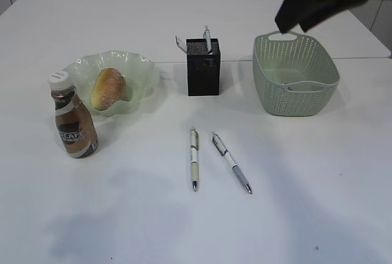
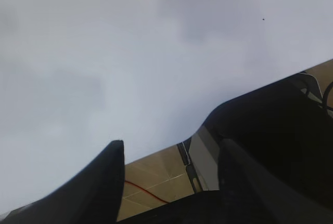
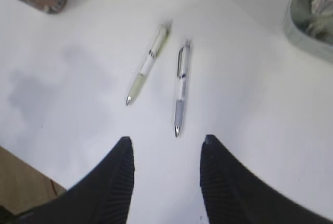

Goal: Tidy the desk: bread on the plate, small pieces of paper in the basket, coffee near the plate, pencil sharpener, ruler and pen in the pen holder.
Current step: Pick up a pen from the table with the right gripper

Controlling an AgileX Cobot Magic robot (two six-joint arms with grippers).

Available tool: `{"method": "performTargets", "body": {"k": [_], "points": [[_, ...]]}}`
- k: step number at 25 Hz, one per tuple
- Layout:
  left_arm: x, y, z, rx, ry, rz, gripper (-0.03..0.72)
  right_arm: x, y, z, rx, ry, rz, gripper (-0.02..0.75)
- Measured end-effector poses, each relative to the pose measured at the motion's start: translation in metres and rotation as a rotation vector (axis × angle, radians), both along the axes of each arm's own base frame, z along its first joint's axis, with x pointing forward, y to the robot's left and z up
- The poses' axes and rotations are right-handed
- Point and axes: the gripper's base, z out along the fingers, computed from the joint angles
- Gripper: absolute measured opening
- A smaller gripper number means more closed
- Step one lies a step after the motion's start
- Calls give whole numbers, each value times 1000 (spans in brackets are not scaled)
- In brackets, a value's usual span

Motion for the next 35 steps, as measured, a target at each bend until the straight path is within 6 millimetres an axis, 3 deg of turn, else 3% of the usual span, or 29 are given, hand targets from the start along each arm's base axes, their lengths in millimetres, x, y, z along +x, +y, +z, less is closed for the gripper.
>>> {"method": "performTargets", "body": {"k": [3, 4, 5, 8, 12, 20, 23, 27, 29, 32, 35], "points": [[0, 0, 0, -2, 1, 0, 402, -13, -2, -30, -21, 108, -1, 343], [0, -1, 0, -7, 3, 1, 402, -13, -2, -30, -21, 108, -1, 343], [-1, -1, 0, -14, 7, 1, 402, -20, -3, -45, -31, 164, -1, 342], [-1, -3, 0, -35, 17, 4, 402, -32, -6, -58, -41, 214, -1, 340], [-2, -3, 0, -40, 20, 4, 402, -48, -10, -54, -44, 211, -14, 338], [-2, -4, 0, -41, 28, 5, 402, -54, -5, -49, -37, 212, -59, 308], [-3, -3, 0, -40, 30, 5, 402, -61, 15, -49, -45, 214, 1, 258], [-3, -3, 0, -41, 30, 5, 402, -70, 36, -49, -52, 216, 70, 247], [-3, -3, 0, -41, 30, 5, 402, -88, 66, -50, -75, 217, 171, 245], [-3, -3, 0, -41, 30, 5, 402, -100, 82, -51, -114, 209, 223, 244], [-3, -3, 0, -41, 30, 5, 402, -103, 85, -52, -157, 195, 211, 244]]}}
